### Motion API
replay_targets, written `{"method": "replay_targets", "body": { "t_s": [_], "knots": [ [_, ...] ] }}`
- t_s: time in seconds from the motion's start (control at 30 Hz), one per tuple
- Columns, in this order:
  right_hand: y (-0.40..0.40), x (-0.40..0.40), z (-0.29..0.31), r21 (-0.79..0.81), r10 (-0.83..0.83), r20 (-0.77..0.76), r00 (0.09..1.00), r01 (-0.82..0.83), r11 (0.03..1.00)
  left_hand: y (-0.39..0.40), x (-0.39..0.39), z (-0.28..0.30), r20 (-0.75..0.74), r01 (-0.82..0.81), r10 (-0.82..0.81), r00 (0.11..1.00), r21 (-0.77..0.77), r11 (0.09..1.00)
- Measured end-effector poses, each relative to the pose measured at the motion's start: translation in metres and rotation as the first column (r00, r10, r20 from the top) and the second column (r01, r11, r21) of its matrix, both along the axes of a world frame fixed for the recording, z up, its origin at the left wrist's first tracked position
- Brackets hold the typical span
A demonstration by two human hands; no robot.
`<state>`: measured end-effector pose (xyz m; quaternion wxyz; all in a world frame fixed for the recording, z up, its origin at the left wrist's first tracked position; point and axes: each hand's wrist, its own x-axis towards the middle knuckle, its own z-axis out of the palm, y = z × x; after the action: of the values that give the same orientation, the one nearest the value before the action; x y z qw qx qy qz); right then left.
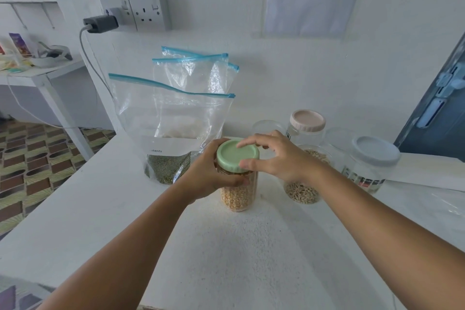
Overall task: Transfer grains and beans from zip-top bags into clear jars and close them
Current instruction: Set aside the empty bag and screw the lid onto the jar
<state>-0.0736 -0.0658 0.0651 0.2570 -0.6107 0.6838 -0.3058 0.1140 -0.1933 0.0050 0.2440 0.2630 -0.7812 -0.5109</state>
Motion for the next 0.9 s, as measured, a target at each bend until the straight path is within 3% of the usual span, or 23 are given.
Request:
{"method": "replay_targets", "body": {
  "t_s": [0.13,0.3,0.43,0.5,0.67,0.8,0.9],
  "knots": [
    [-0.006,0.008,-0.002,0.016,0.058,0.05,0.997,-0.058,0.998,0.0,0.0,0.0,-0.005,0.013,-0.013,1.0,0.001,1.0],
    [-0.001,0.012,-0.013,-0.047,-0.034,-0.124,0.992,0.029,0.998,0.0,0.001,-0.002,-0.009,0.001,-0.001,1.0,-0.009,1.0],
    [-0.001,0.011,-0.007,-0.046,0.039,0.083,0.996,-0.035,0.998,0.001,0.0,-0.001,0.006,-0.007,0.007,1.0,-0.007,1.0],
    [-0.003,0.012,-0.01,-0.07,0.073,0.088,0.993,-0.067,0.995,0.0,0.001,-0.003,0.002,-0.007,0.007,1.0,0.002,1.0],
    [-0.006,0.011,-0.022,-0.161,-0.136,-0.066,0.988,0.124,0.979,-0.001,0.0,-0.004,0.009,-0.007,0.007,1.0,0.013,1.0],
    [-0.005,0.008,-0.018,-0.115,0.012,-0.045,0.999,-0.017,0.993,-0.003,0.0,-0.004,0.02,-0.003,0.003,1.0,0.004,1.0],
    [-0.008,0.011,-0.021,-0.158,0.007,-0.045,0.999,-0.014,0.987,-0.002,0.0,-0.005,0.022,-0.018,0.018,1.0,0.004,1.0]
  ]
}}
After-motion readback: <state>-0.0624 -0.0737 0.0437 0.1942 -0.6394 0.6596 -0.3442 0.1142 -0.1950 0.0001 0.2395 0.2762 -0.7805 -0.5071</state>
